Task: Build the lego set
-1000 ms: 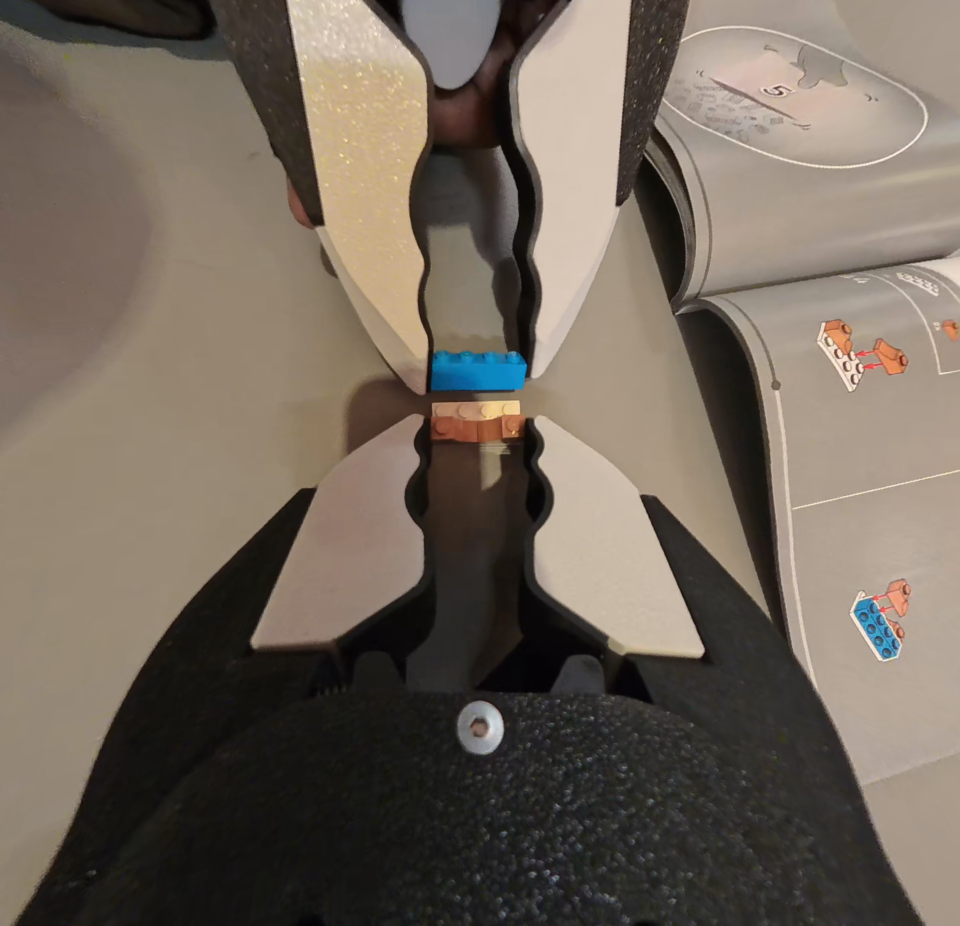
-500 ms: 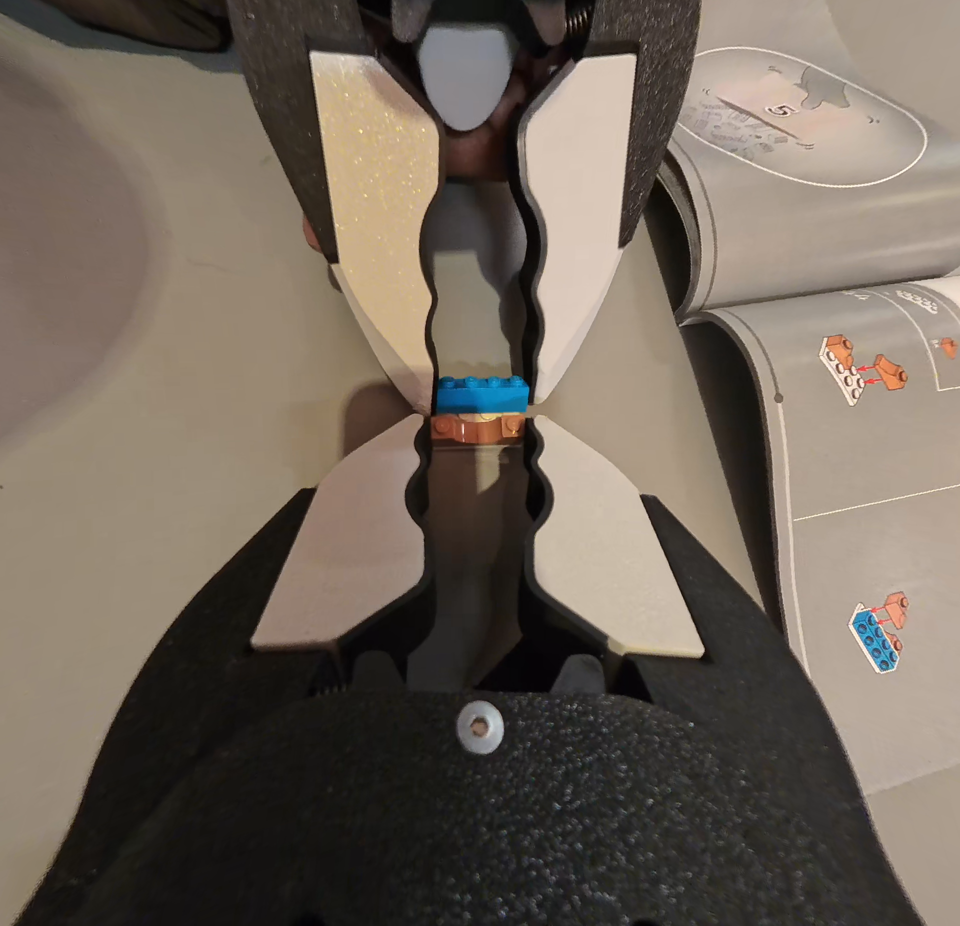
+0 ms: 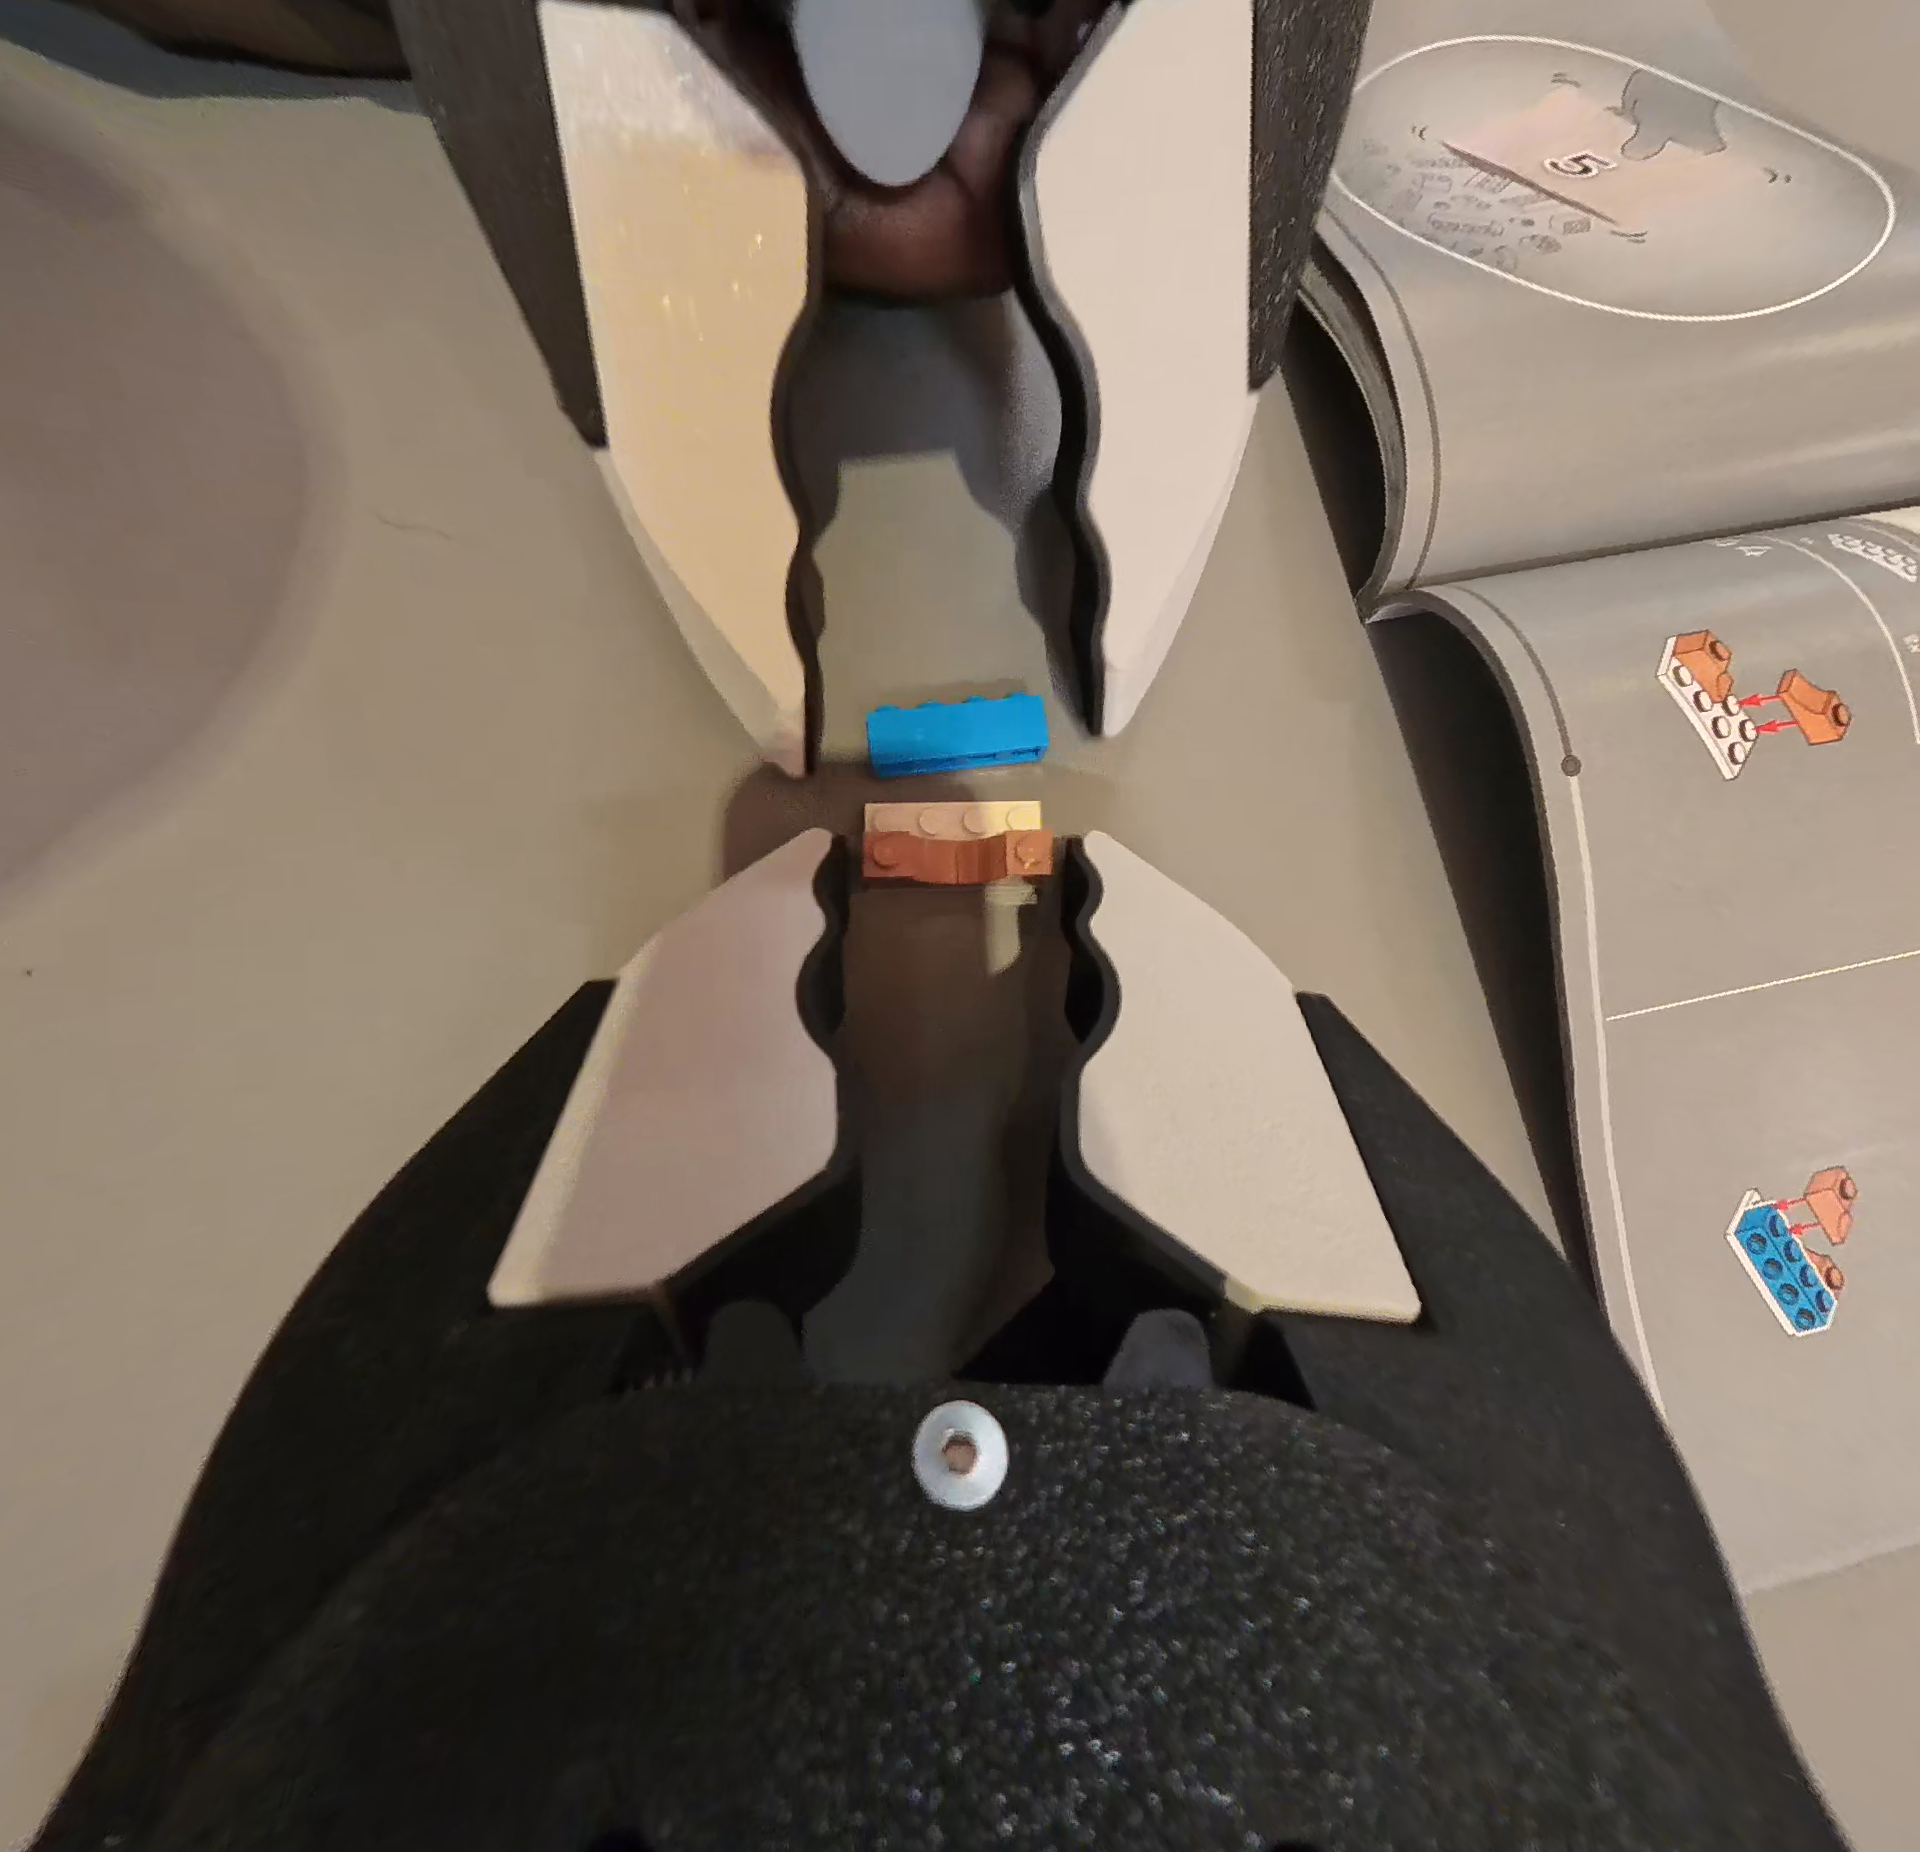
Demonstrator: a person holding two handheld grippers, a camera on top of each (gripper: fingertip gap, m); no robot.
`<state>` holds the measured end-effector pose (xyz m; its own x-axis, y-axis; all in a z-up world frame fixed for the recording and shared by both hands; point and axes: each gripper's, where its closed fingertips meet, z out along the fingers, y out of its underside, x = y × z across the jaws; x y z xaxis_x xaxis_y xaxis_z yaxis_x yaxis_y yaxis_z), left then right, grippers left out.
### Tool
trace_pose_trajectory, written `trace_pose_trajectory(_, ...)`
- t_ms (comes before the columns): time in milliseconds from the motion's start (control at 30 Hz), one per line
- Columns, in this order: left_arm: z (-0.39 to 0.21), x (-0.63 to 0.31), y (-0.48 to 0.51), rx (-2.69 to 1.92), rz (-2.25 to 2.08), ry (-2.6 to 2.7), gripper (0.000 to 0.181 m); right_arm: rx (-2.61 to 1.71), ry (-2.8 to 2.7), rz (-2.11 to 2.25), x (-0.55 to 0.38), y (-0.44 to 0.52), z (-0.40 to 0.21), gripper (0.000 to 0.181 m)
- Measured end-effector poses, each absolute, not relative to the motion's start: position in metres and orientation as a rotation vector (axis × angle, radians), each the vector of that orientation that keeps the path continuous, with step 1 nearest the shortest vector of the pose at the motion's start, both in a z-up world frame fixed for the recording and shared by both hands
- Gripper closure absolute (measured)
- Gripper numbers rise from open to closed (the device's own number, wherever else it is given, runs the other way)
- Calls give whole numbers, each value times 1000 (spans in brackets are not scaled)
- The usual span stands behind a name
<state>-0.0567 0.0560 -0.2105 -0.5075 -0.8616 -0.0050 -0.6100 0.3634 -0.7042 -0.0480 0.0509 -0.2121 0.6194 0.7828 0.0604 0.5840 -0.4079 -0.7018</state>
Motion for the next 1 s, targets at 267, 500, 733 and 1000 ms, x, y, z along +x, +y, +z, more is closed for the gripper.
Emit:
trace_pose_trajectory(267, -215, -60, 60, -1293, -909, 2262, 132, -2148, -1085, 405, -49, 47, -213, 136)
trace_pose_trajectory(500, -214, -57, 54, -1255, -906, 2280, 148, -2150, -1066, 391, -48, 49, -213, 147)
trace_pose_trajectory(733, -212, -58, 50, -1232, -827, 2337, 148, -2118, -1098, 360, -50, 49, -212, 147)
trace_pose_trajectory(1000, -208, -52, 46, -1193, -777, 2352, 148, -2086, -1107, 362, -52, 48, -209, 147)
